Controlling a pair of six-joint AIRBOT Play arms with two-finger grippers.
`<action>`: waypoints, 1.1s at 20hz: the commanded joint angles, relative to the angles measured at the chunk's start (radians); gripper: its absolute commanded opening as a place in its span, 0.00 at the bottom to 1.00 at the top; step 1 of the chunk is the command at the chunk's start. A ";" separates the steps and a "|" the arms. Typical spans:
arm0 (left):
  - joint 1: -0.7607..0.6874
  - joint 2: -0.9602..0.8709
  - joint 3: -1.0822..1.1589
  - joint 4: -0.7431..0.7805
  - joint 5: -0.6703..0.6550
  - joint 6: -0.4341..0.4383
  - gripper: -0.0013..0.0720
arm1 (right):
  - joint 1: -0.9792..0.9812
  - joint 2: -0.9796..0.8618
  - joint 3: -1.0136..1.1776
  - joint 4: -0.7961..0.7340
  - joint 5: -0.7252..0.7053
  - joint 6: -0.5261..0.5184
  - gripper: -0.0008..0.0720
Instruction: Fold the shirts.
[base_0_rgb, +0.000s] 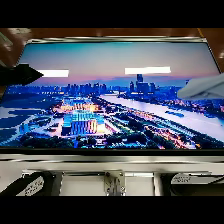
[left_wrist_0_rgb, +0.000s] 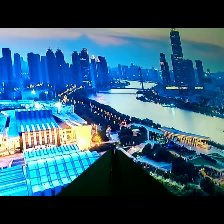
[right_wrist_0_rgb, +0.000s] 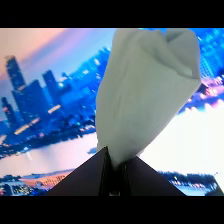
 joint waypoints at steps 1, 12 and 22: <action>0.000 -0.001 0.000 0.000 0.000 0.000 0.07 | -0.076 -0.001 -0.106 -0.133 0.122 0.020 0.09; 0.000 -0.001 0.000 0.000 0.000 -0.017 0.07 | -0.316 0.060 -0.550 -0.229 0.167 -0.007 0.09; -0.035 -0.001 0.000 0.000 0.000 -0.015 0.07 | -0.323 0.216 -1.020 -0.409 -0.033 0.043 0.09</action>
